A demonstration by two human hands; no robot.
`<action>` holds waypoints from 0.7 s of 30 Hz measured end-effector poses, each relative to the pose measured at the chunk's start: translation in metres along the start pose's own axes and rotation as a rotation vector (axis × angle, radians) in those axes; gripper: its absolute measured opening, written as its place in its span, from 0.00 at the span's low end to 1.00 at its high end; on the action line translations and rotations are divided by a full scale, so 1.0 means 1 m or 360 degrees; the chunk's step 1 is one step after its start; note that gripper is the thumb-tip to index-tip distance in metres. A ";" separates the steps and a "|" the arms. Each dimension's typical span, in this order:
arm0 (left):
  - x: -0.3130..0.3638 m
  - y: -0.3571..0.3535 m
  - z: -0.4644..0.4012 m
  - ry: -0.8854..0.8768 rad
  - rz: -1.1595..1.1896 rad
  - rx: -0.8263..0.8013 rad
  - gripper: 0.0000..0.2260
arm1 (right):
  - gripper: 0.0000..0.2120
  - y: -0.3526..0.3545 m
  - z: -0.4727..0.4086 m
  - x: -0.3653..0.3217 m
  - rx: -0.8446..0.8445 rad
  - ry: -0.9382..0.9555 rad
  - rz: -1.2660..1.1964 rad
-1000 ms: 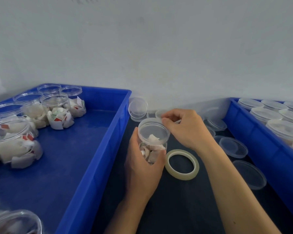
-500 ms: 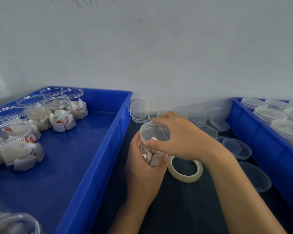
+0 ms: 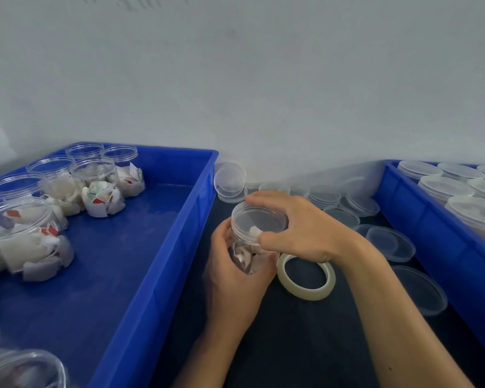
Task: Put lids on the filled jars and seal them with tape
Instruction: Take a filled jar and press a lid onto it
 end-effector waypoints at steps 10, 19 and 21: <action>0.002 0.001 0.002 -0.0052 -0.0015 -0.0096 0.36 | 0.42 0.002 0.003 -0.001 -0.0104 -0.0046 -0.0053; 0.003 0.001 0.001 -0.0063 0.0043 -0.0135 0.32 | 0.37 0.005 0.008 -0.009 0.0003 -0.0086 0.0256; 0.004 0.001 0.001 -0.0077 0.0042 -0.0131 0.31 | 0.36 0.006 0.010 -0.013 0.0058 -0.0096 0.0378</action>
Point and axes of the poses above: each hand's wrist, its own z-axis away from the middle knuckle, its own y-axis out of the back of the hand, x = y × z, the point moved 1 cm from there along -z, towards the middle knuckle, and after that the axes turned 11 degrees about -y, right-handed, at the moved point
